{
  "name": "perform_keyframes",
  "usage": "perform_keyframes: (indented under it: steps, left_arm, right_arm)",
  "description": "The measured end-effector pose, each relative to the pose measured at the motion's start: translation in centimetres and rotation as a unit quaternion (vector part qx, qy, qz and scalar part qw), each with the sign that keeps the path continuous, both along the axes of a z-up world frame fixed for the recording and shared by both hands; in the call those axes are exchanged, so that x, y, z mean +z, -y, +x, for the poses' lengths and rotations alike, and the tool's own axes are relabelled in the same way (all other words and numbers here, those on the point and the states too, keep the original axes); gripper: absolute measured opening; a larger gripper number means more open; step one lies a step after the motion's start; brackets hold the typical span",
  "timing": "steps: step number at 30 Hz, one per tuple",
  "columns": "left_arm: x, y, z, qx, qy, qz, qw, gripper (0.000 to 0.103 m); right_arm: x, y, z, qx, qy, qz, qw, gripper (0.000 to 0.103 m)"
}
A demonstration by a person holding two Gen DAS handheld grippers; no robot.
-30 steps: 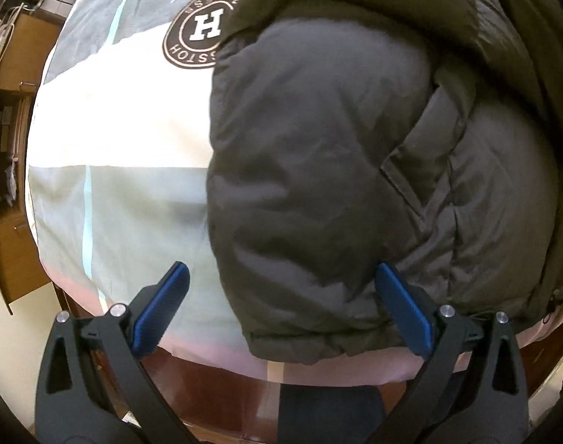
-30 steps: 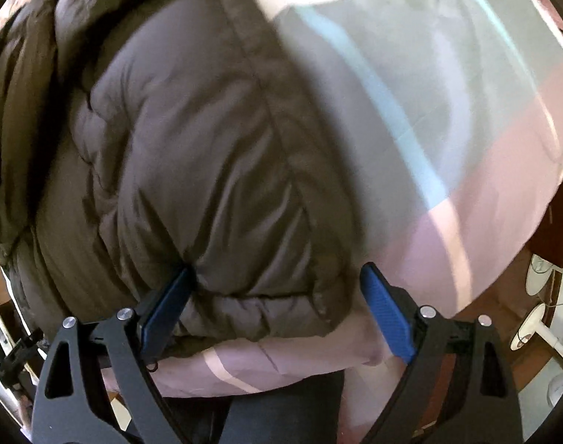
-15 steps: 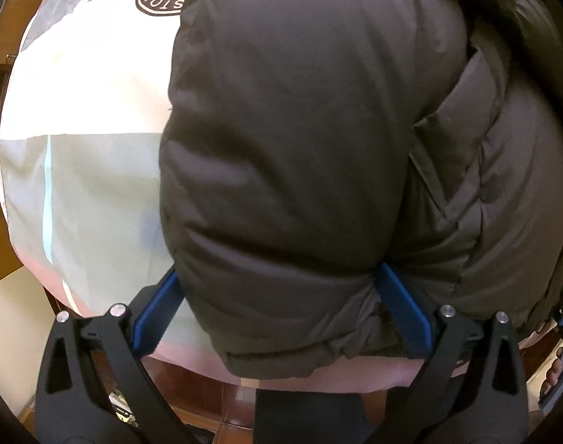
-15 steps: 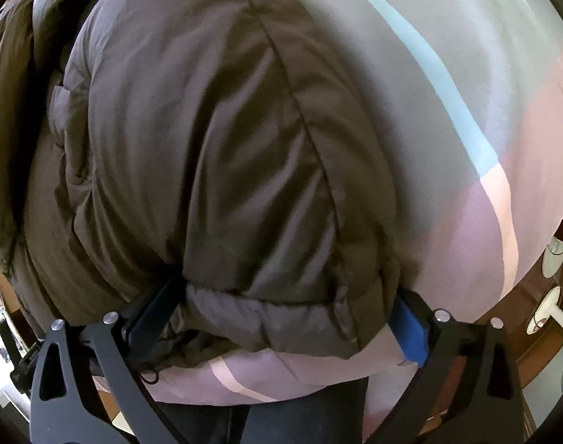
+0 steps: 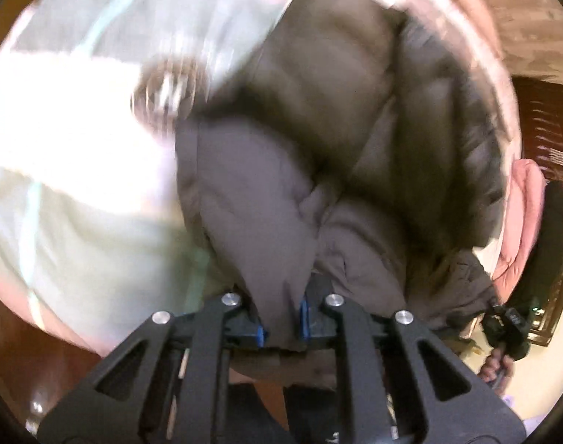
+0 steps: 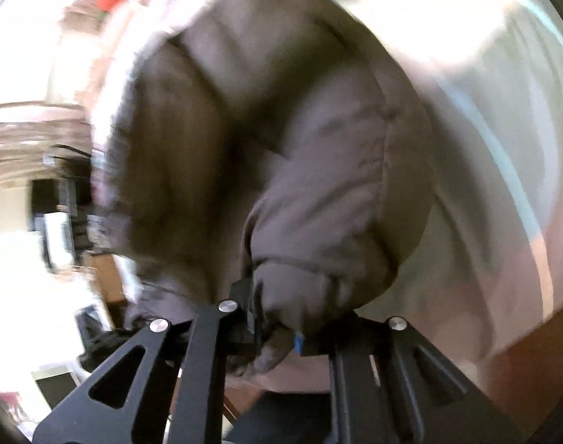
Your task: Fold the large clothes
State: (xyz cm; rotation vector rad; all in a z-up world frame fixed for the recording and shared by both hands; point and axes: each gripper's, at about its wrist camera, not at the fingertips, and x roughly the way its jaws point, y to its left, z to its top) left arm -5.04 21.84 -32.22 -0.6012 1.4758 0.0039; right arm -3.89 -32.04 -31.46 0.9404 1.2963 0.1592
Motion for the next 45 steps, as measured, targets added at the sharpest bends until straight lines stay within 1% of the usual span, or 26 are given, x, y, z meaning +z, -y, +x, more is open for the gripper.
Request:
perform_keyframes:
  steps: [2, 5, 6, 7, 9, 11, 13, 15, 16, 17, 18, 19, 20, 22, 23, 25, 26, 30, 31, 33, 36, 37, 38, 41, 43, 45]
  left_arm:
    - [3.9, -0.6, 2.1, 0.015, 0.049, -0.013, 0.9986, 0.013]
    - [8.1, -0.6, 4.8, 0.018, 0.106, -0.011, 0.9942, 0.013]
    - [9.0, -0.3, 5.9, 0.016, 0.122, -0.014, 0.9923, 0.013]
    - [10.1, 0.5, 7.4, 0.016, 0.141, -0.020, 0.9897, 0.013]
    - [11.7, 0.0, 9.9, 0.022, 0.172, -0.038, 0.9841, 0.013]
    - [12.0, -0.4, 12.2, 0.024, 0.179, -0.042, 0.9826, 0.013]
    - [13.4, -0.3, 14.6, 0.021, 0.179, -0.006, 0.9836, 0.014]
    - [13.8, 0.5, 13.9, 0.002, 0.188, 0.004, 0.9821, 0.034]
    - [14.4, 0.7, 13.9, -0.006, 0.190, 0.013, 0.9817, 0.064]
    - [14.2, 1.1, 12.9, -0.012, 0.185, 0.042, 0.9818, 0.088]
    - [14.0, 0.9, 11.7, -0.017, 0.177, 0.069, 0.9817, 0.090]
    - [12.6, 1.3, 10.5, -0.028, 0.154, 0.104, 0.9822, 0.089]
    - [11.3, 1.4, 10.1, -0.037, 0.134, 0.120, 0.9831, 0.090]
    - [7.5, 1.3, 8.7, -0.044, 0.063, 0.148, 0.9860, 0.090]
    - [5.3, 1.0, 7.5, -0.041, 0.025, 0.147, 0.9880, 0.090]
    - [0.8, 0.4, 4.5, -0.032, -0.035, 0.129, 0.9906, 0.090]
    - [-0.7, 0.4, 3.5, -0.030, -0.054, 0.125, 0.9902, 0.090]
    - [-7.1, 0.6, -1.8, -0.058, -0.132, 0.121, 0.9822, 0.090]
    - [-8.1, 0.6, -2.7, -0.060, -0.139, 0.113, 0.9820, 0.090]
    - [-10.2, 0.1, -4.8, -0.048, -0.150, 0.078, 0.9845, 0.094]
    - [-12.6, -1.1, -6.7, -0.004, -0.162, 0.006, 0.9868, 0.097]
    - [-13.1, -1.3, -6.9, 0.008, -0.161, -0.016, 0.9869, 0.097]
    - [-13.6, -1.4, -7.1, 0.015, -0.162, -0.037, 0.9860, 0.097]
    - [-14.0, -1.3, -7.0, 0.016, -0.159, -0.054, 0.9857, 0.101]
    - [-14.1, -1.1, -6.8, 0.012, -0.154, -0.056, 0.9863, 0.101]
    - [-14.3, -0.8, -6.8, 0.018, -0.156, -0.062, 0.9857, 0.101]
  right_arm:
    - [3.4, 1.6, 2.9, -0.016, 0.051, 0.018, 0.998, 0.012]
    - [7.6, 2.1, 7.4, -0.039, 0.122, 0.044, 0.991, 0.010]
    - [8.7, 3.4, 8.1, -0.044, 0.137, 0.050, 0.988, 0.008]
    - [9.2, 3.7, 9.9, -0.053, 0.156, 0.060, 0.984, 0.000]
    - [11.1, 6.4, 12.9, -0.087, 0.197, 0.089, 0.972, 0.000]
    - [12.8, 7.2, 16.5, -0.100, 0.218, 0.083, 0.967, 0.000]
    - [13.4, 7.6, 17.6, -0.088, 0.213, 0.070, 0.971, 0.002]
    - [13.3, 6.4, 17.1, -0.054, 0.180, 0.032, 0.982, 0.038]
    - [12.8, 6.1, 15.6, -0.044, 0.156, -0.003, 0.987, 0.071]
    - [11.9, 6.2, 13.6, -0.048, 0.138, -0.036, 0.989, 0.079]
    - [11.1, 6.4, 12.3, -0.050, 0.123, -0.051, 0.990, 0.079]
    - [9.7, 6.6, 10.9, -0.050, 0.095, -0.063, 0.992, 0.079]
    - [7.7, 6.8, 9.4, -0.052, 0.056, -0.083, 0.994, 0.079]
    - [4.3, 7.0, 6.7, -0.055, -0.018, -0.123, 0.991, 0.079]
    - [2.1, 6.9, 5.2, -0.045, -0.060, -0.141, 0.987, 0.079]
    - [-0.6, 6.5, 2.8, -0.027, -0.100, -0.176, 0.979, 0.079]
    - [-2.0, 6.4, 1.3, -0.014, -0.120, -0.196, 0.973, 0.079]
    - [-6.7, 6.3, -3.0, 0.026, -0.177, -0.190, 0.965, 0.084]
    - [-7.9, 6.4, -3.8, 0.034, -0.187, -0.185, 0.964, 0.084]
    - [-10.1, 6.9, -5.2, 0.035, -0.194, -0.148, 0.969, 0.084]
    - [-12.7, 7.6, -6.4, 0.016, -0.206, -0.089, 0.974, 0.088]
    - [-13.4, 7.6, -6.6, 0.016, -0.212, -0.076, 0.974, 0.092]
    - [-14.0, 7.7, -6.8, 0.018, -0.214, -0.065, 0.975, 0.092]
    - [-14.2, 7.8, -7.5, 0.007, -0.202, -0.030, 0.979, 0.092]
    - [-15.2, 7.4, -7.8, 0.009, -0.197, 0.015, 0.980, 0.092]
    - [-15.7, 6.5, -7.9, 0.021, -0.207, 0.012, 0.978, 0.080]
